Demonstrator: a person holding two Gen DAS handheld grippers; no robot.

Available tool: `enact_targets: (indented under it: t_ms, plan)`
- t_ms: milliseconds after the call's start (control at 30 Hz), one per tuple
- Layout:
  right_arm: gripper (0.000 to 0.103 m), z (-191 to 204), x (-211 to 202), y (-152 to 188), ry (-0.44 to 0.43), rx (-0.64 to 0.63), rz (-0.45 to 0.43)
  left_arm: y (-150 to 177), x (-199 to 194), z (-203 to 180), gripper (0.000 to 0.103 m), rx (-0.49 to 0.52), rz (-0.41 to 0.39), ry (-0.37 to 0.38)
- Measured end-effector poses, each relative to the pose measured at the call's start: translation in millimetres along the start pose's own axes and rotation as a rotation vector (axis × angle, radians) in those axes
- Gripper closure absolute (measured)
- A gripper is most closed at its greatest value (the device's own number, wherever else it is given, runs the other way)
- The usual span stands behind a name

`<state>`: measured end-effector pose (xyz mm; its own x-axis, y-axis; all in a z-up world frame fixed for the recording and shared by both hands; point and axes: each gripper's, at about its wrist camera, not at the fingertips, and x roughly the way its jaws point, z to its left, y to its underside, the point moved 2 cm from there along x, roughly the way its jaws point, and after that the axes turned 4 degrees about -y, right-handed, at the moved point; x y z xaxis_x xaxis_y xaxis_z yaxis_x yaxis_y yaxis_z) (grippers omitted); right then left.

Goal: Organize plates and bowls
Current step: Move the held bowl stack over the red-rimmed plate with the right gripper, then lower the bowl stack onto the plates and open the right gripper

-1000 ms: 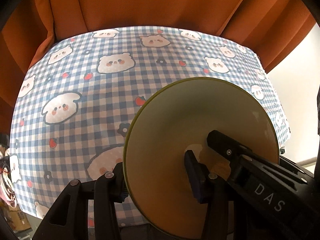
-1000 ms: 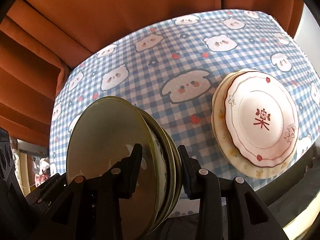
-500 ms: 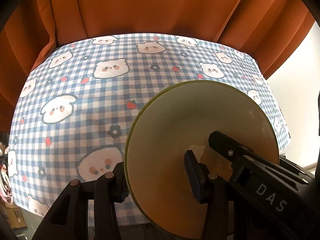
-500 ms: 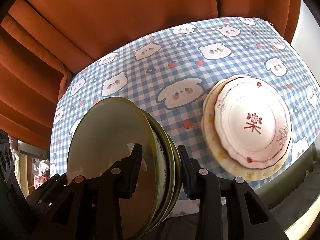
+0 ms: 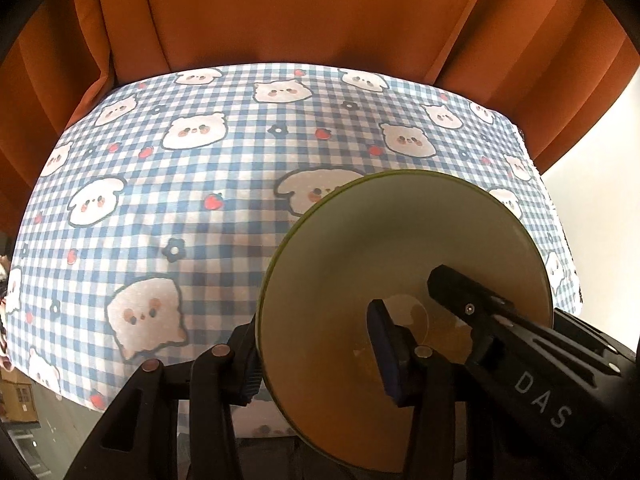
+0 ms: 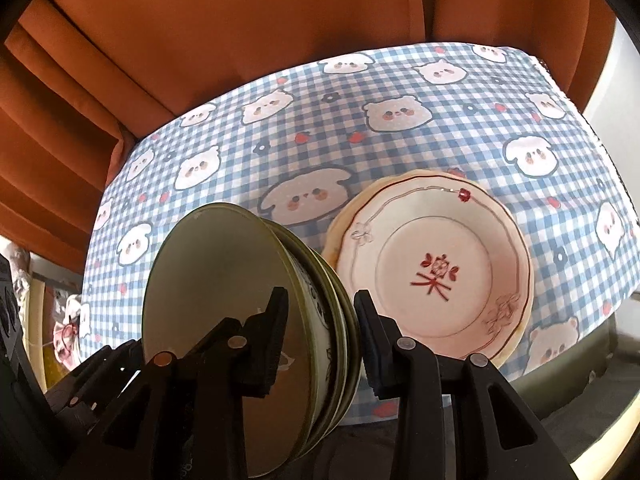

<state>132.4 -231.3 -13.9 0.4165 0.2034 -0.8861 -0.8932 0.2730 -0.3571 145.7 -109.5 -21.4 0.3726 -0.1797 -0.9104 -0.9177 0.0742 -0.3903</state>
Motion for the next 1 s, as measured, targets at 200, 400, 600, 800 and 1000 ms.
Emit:
enact_targets:
  t_ms: [200, 400, 600, 800, 1000]
  plan:
    - [0.064, -18.4, -5.2, -8.7, -0.01, 0.001, -0.013, -7.1, 2.4, -21.1, 0.058, 0.005, -0.015, 0.001]
    - [0.064, -36.3, -7.8, -15.5, -0.005, 0.011, -0.014, -11.7, 9.9, -41.1, 0.057, 0.013, -0.009, 0.009]
    - [0.064, -60.2, -10.1, -17.7, 0.009, 0.028, -0.01, -12.1, 18.2, -64.4, 0.057, 0.024, 0.003, 0.022]
    - [0.064, -85.9, -7.2, -20.1, 0.016, 0.043, 0.011, -12.4, 30.6, -85.2, 0.057, 0.016, 0.028, 0.028]
    - [0.064, -103.0, 4.3, -25.9, 0.011, 0.031, 0.055, -12.8, 47.6, -96.0, 0.057, -0.016, 0.064, 0.016]
